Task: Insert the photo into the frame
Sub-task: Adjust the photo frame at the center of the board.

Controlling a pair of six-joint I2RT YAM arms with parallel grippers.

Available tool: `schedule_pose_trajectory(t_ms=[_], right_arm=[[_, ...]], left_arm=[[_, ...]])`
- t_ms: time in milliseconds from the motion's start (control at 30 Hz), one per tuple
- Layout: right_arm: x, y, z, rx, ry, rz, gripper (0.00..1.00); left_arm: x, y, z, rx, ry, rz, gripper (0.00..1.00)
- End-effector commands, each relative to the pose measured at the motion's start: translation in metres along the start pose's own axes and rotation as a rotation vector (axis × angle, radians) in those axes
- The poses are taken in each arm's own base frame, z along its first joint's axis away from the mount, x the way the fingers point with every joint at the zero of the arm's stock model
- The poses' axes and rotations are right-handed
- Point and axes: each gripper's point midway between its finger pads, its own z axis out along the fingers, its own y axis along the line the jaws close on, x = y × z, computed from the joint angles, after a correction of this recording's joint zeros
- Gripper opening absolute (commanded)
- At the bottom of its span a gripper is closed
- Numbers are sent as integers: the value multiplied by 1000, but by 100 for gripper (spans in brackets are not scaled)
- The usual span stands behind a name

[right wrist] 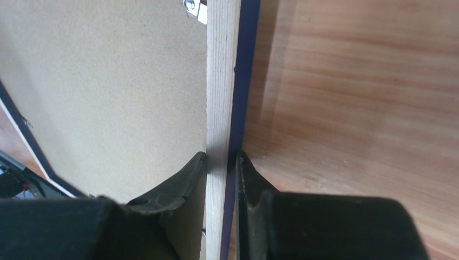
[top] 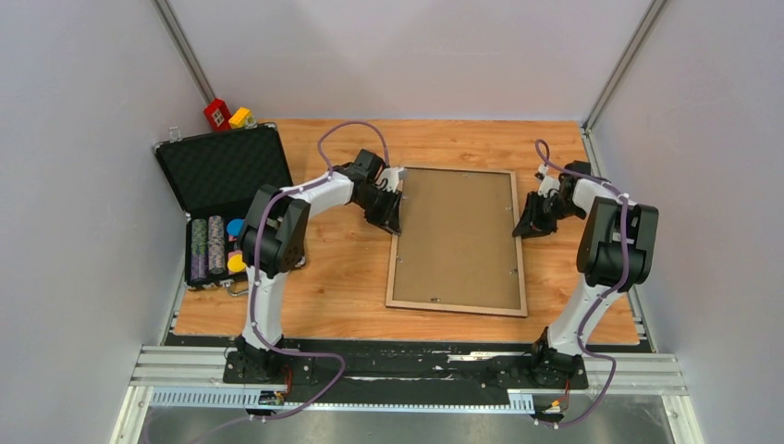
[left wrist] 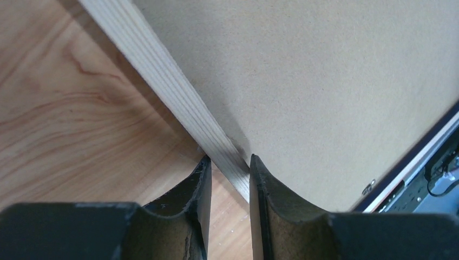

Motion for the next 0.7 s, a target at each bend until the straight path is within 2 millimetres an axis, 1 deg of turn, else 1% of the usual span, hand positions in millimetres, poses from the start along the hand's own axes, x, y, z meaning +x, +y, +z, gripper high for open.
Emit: schedule_pose_trajectory(t_ms=[0, 67, 133, 167, 200, 333, 467, 600, 667], right_arm=[[-40, -14, 14, 95, -81, -128, 7], [-46, -13, 17, 96, -82, -148, 5], [-51, -11, 19, 90, -86, -161, 3], [-53, -10, 20, 85, -86, -169, 2], [-55, -8, 21, 77, -87, -182, 1], [-63, -1, 26, 81, -84, -295, 0], [-72, 1, 29, 105, -81, -376, 0], [-80, 4, 29, 92, -73, -429, 0], [-81, 6, 29, 85, -61, -468, 0]], left_arm=[[22, -57, -16, 208, 55, 115, 35], [28, -58, -18, 207, 63, 130, 40], [33, -56, -19, 190, 70, 132, 53], [36, -53, -19, 176, 75, 131, 56], [37, -53, -21, 169, 75, 135, 63], [43, -46, -25, 125, 81, 147, 78], [44, -43, -32, 87, 68, 172, 86], [41, -37, -42, 28, 46, 185, 90], [37, -32, -49, -6, 27, 208, 91]])
